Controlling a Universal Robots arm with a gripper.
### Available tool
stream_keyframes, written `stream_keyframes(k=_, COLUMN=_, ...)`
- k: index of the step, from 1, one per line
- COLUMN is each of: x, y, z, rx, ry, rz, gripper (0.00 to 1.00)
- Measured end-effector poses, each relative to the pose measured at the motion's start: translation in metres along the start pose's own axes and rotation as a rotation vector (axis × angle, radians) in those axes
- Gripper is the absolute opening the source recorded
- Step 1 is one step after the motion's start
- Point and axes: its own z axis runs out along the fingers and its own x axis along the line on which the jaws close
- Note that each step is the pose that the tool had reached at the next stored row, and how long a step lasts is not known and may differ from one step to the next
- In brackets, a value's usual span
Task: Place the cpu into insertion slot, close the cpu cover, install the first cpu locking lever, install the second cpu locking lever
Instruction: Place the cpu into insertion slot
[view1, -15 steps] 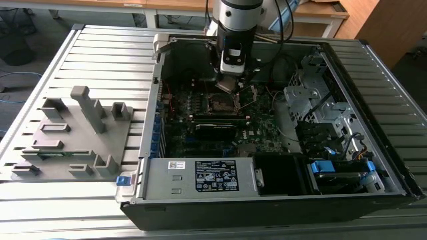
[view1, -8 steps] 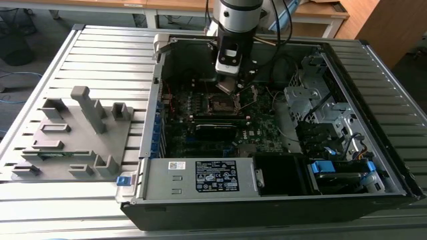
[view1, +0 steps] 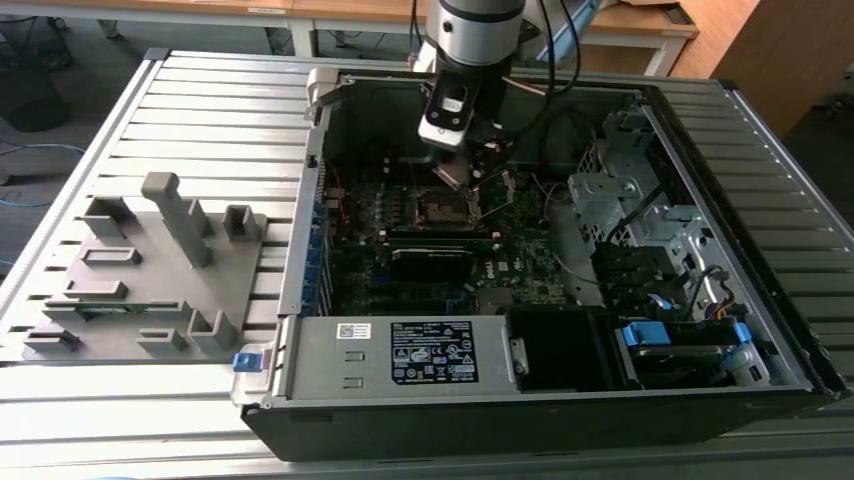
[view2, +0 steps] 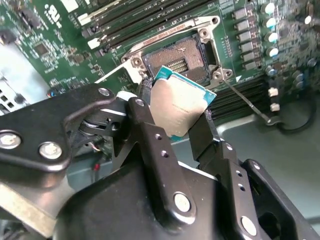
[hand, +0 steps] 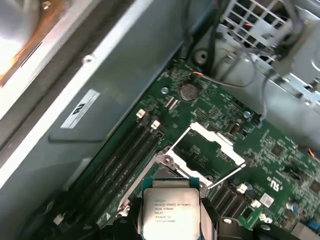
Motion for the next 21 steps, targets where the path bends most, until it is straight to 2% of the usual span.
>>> stream_keyframes(k=21, x=-0.0001, y=-0.0002, z=0.0026, rx=-0.0073, ry=-0.0319, rz=0.371, gripper=0.54)
